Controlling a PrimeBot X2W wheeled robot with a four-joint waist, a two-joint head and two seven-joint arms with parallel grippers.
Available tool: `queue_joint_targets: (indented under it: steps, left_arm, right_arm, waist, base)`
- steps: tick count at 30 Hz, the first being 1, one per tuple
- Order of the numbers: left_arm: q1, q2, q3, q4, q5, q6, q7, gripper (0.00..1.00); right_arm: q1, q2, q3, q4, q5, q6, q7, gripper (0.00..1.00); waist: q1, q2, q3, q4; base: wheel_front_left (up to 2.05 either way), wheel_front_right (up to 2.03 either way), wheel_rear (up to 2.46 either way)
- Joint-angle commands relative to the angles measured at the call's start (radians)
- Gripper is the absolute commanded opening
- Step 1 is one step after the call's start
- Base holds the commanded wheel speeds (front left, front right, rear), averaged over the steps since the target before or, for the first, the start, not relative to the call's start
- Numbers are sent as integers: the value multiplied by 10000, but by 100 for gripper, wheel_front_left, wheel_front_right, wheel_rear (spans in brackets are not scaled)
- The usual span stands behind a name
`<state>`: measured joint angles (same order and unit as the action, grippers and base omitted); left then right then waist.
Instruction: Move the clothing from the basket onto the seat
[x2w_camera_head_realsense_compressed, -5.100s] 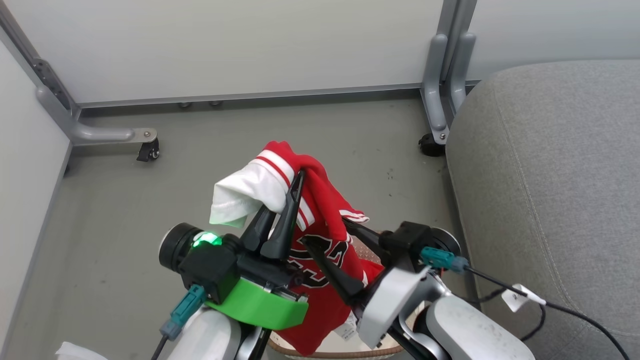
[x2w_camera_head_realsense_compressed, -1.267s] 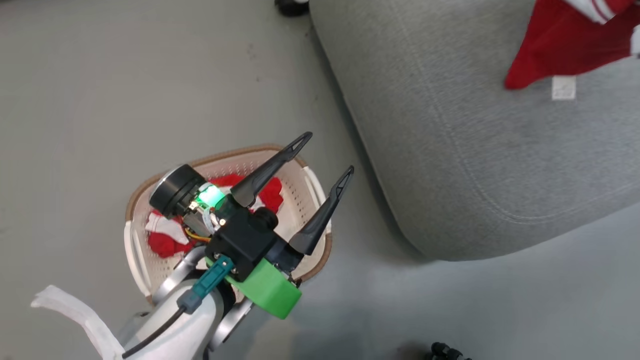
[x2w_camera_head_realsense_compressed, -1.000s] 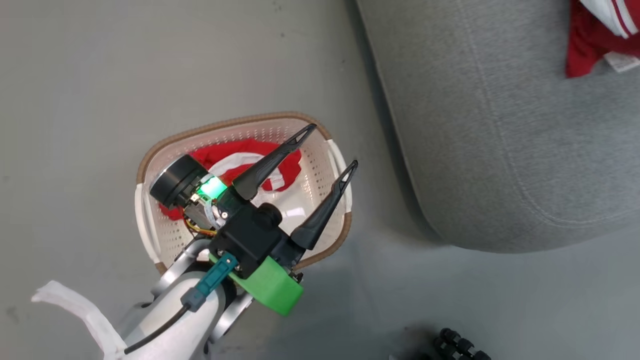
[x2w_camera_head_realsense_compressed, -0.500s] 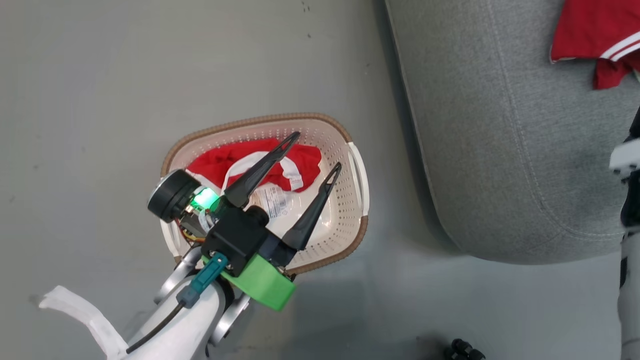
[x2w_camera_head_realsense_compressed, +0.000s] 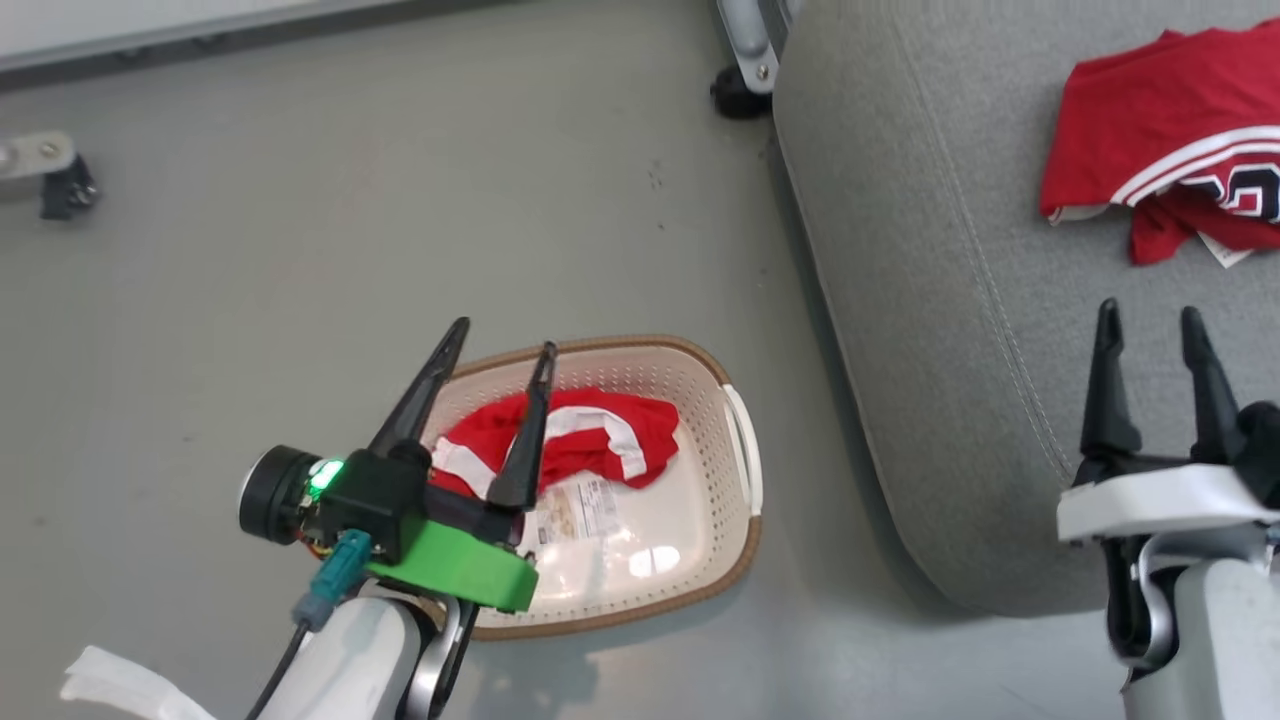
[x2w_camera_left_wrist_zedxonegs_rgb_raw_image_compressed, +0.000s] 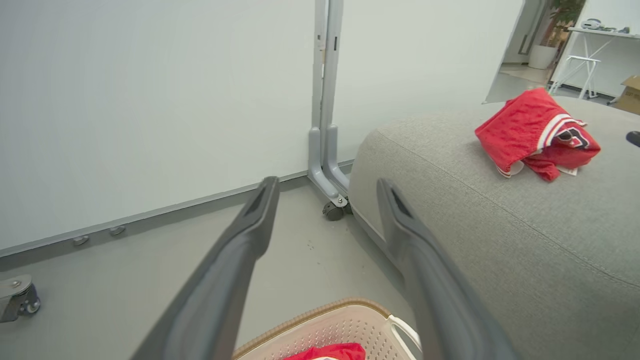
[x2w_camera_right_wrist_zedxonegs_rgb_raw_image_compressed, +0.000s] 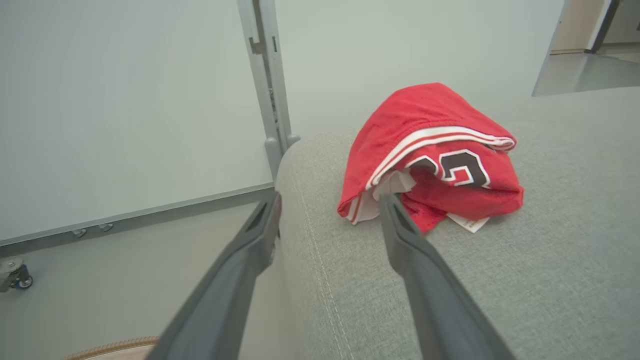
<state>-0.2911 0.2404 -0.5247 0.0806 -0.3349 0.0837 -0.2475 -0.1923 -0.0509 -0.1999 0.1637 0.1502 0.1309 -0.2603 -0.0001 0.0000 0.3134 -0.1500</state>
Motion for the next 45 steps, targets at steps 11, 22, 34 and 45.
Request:
queue_joint_targets:
  steps: [11,22,34,45]
  left_arm:
    - [846,-110,1892,285,-330,610,-172,100]
    - [2206,-222,2857,447,158,195,-169,100]
    - [3231,-539,3139,683,545,-130,-171,100]
    - [3325,-682,3259,906,759,-368,-171,100]
  right_arm:
    - [1696,-13,1188,-2058,300,-3,712,100]
    - [2842,-12,1467,-2794,153,-3,1518,100]
    - [3746,-10,1636,-3017,325,-3,1957,100]
    - [3930,-9,1666,-3113,383,-2,2073,100]
  waist:
    - [1,0,-1483,1707]
    - [1,0,-2422,1791]
    - [1,0,-3214,1698]
    - [1,0,-3280,1710]
  base:
    - [0,0,0]
    - [0,0,0]
    - [0,0,0]
    - [0,0,0]
